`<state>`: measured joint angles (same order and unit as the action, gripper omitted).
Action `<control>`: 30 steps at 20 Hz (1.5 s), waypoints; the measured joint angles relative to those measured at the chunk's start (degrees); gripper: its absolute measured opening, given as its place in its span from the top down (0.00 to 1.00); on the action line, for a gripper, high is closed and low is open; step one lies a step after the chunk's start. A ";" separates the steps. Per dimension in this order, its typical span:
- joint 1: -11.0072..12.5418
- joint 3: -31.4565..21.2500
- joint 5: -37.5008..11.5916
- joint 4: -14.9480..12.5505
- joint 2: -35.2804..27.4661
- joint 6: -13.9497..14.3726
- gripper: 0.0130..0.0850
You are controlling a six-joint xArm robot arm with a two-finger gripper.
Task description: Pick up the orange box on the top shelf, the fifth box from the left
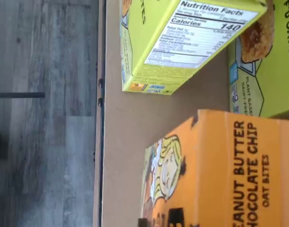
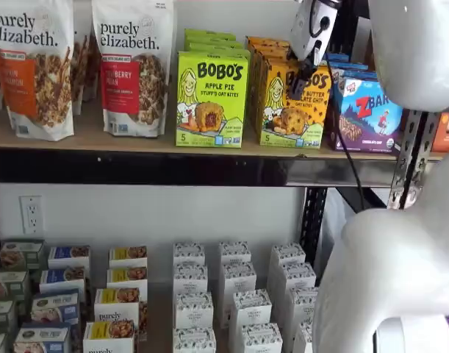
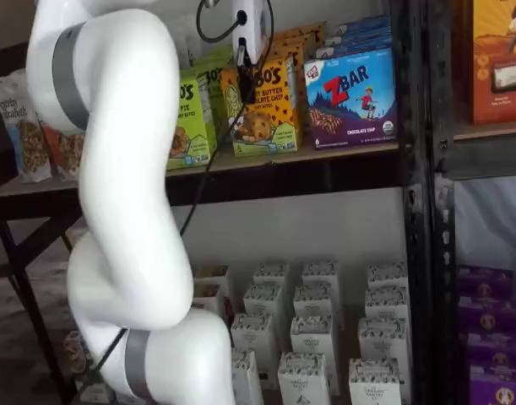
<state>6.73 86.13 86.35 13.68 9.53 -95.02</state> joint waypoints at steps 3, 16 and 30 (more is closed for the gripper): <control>-0.11 -0.02 -0.13 -0.15 -0.03 0.07 0.39; 0.00 0.06 -0.15 0.08 -0.26 -0.04 0.56; 0.30 0.33 1.49 0.61 0.57 0.01 0.67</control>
<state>7.03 86.45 87.84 14.29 10.09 -95.01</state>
